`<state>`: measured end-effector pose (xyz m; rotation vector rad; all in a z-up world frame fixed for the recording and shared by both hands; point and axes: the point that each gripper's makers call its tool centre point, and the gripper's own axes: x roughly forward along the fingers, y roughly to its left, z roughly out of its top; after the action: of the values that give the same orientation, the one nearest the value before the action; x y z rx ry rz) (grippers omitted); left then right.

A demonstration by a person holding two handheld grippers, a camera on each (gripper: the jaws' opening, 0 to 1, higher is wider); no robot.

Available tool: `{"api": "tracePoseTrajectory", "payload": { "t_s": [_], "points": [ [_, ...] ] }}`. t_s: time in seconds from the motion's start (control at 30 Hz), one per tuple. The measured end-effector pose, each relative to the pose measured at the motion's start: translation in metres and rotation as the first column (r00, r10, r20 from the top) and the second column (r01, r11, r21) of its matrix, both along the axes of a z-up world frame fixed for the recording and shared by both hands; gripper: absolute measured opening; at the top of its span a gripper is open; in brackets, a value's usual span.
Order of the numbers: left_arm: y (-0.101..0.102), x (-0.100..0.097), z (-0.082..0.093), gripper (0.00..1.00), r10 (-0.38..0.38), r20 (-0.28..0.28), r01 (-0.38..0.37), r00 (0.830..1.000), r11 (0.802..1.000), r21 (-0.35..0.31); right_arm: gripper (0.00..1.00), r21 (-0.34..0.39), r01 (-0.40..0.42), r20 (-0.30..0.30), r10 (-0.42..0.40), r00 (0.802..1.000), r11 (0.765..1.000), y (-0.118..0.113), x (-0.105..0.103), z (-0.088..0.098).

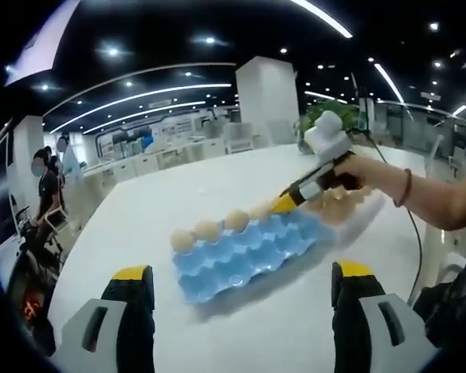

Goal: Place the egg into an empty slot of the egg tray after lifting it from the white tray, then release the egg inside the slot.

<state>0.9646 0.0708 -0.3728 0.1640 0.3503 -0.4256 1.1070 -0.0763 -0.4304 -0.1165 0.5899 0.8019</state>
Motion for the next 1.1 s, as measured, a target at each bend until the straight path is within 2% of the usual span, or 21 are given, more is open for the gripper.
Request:
{"api": "tracePoseTrajectory", "payload": {
  "t_s": [0.27,0.6,1.1],
  "points": [
    [-0.001,0.0,-0.001,0.97,0.0,-0.004,0.0,1.0,1.0,0.001,0.31,0.049,0.017,0.025,-0.019,1.0,0.999,-0.003,0.004,0.006],
    [-0.003,0.001,0.0,0.98,-0.003,0.0,0.003,1.0,1.0,-0.01,0.41,0.062,0.061,0.061,-0.064,0.996,0.996,-0.014,0.004,0.01],
    [-0.006,0.001,0.0,0.99,-0.01,0.003,0.01,1.0,1.0,-0.02,0.46,0.055,0.091,0.08,-0.096,0.992,0.994,-0.03,-0.004,0.009]
  ]
}}
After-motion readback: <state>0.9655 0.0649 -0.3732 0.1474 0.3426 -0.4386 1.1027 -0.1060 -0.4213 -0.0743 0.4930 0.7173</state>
